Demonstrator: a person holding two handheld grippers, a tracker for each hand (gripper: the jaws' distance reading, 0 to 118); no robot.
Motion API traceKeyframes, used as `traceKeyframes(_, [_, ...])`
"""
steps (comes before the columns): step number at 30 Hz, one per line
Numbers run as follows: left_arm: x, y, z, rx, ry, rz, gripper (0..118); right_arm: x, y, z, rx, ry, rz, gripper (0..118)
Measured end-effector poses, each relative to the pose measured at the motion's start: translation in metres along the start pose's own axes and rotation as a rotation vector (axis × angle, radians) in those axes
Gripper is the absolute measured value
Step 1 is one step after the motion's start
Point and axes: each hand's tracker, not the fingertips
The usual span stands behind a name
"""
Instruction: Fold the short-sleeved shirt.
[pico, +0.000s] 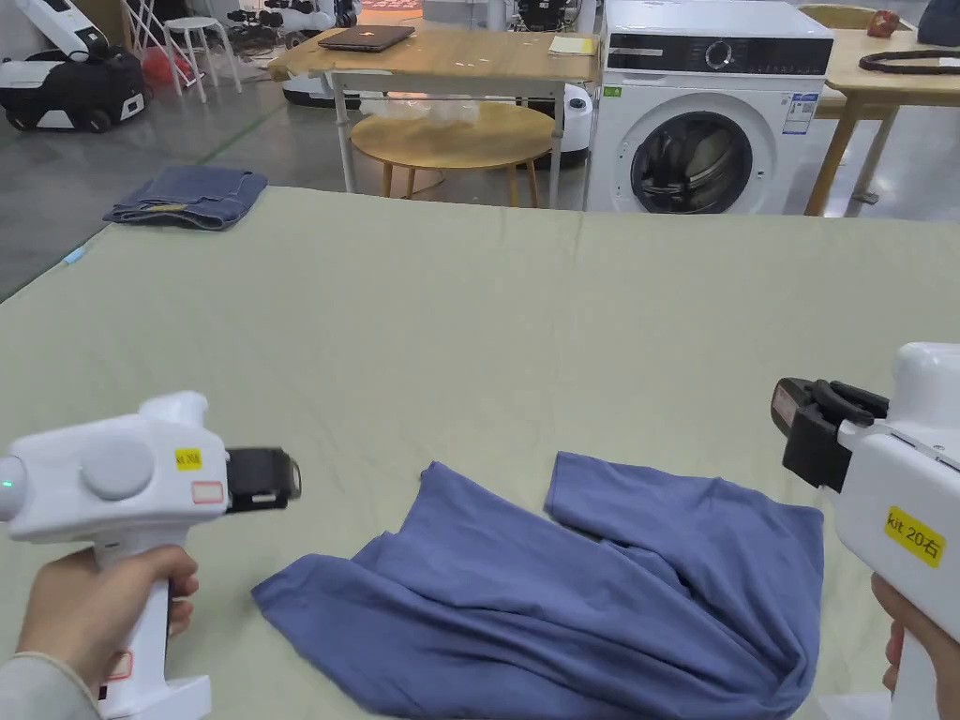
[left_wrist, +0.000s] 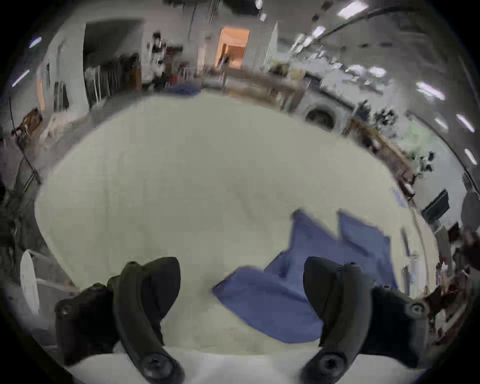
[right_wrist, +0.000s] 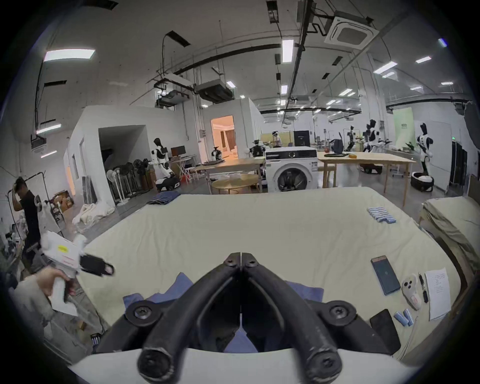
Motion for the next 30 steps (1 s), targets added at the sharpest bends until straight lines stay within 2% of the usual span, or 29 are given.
traceKeyframes(3, [-0.002, -0.019, -0.056, -0.132, 0.148, -0.113, 99, 0.0, -0.005, -0.004, -0.018, 0.005, -0.002, 0])
traceKeyframes(4, [-0.003, -0.023, -0.071, -0.173, 0.132, -0.136, 99, 0.001, -0.007, -0.006, -0.025, 0.007, -0.007, 0])
traceKeyframes(9, [0.001, -0.045, -0.099, -0.215, 0.086, -0.049, 99, 0.003, -0.012, -0.014, -0.061, 0.014, -0.025, 0])
traceKeyframes(11, [0.009, -0.045, -0.108, -0.232, 0.152, -0.131, 96, 0.003, -0.013, -0.015, -0.066, 0.015, -0.022, 0])
traceKeyframes(12, [0.013, -0.045, -0.109, -0.235, 0.172, -0.162, 87, 0.004, -0.012, -0.015, -0.066, 0.014, -0.018, 0])
traceKeyframes(13, [0.046, -0.079, -0.068, -0.233, 0.186, -0.188, 71, 0.005, -0.012, -0.014, -0.064, 0.013, -0.014, 0])
traceKeyframes(14, [0.052, -0.08, -0.059, -0.225, 0.18, -0.201, 42, 0.007, -0.011, -0.014, -0.062, 0.007, -0.01, 0])
traceKeyframes(15, [0.056, -0.08, -0.051, -0.196, 0.167, -0.206, 0, 0.007, -0.011, -0.015, -0.062, 0.002, -0.006, 0])
traceKeyframes(17, [0.039, -0.068, -0.055, -0.156, 0.102, -0.163, 0, 0.013, -0.011, -0.018, -0.065, -0.003, -0.006, 0])
traceKeyframes(18, [0.04, -0.069, -0.053, -0.173, 0.107, -0.136, 0, 0.017, -0.011, -0.02, -0.07, -0.007, -0.009, 0])
traceKeyframes(19, [0.043, -0.07, -0.057, -0.205, 0.052, -0.148, 0, 0.018, -0.012, -0.023, -0.074, -0.013, -0.017, 0])
traceKeyframes(20, [0.045, -0.073, -0.061, -0.242, 0.041, -0.141, 0, 0.023, -0.011, -0.027, -0.081, -0.015, -0.027, 0])
traceKeyframes(23, [0.04, -0.073, -0.07, -0.201, 0.065, -0.139, 0, 0.045, -0.006, -0.044, -0.126, -0.022, -0.045, 0])
traceKeyframes(25, [0.036, -0.071, -0.071, -0.197, 0.069, -0.145, 0, 0.071, 0.0, -0.07, -0.2, -0.031, -0.072, 0])
traceKeyframes(27, [0.032, -0.069, -0.069, -0.196, 0.061, -0.137, 0, 0.102, 0.008, -0.114, -0.34, -0.03, -0.09, 0])
traceKeyframes(28, [0.029, -0.067, -0.069, -0.198, 0.055, -0.125, 0, 0.12, 0.01, -0.14, -0.393, -0.04, -0.108, 15])
traceKeyframes(29, [0.021, -0.064, -0.08, -0.201, 0.05, -0.116, 0, 0.136, 0.009, -0.168, -0.435, -0.08, -0.109, 49])
traceKeyframes(30, [0.019, -0.062, -0.081, -0.204, 0.049, -0.114, 0, 0.152, 0.004, -0.198, -0.502, -0.122, -0.097, 106])
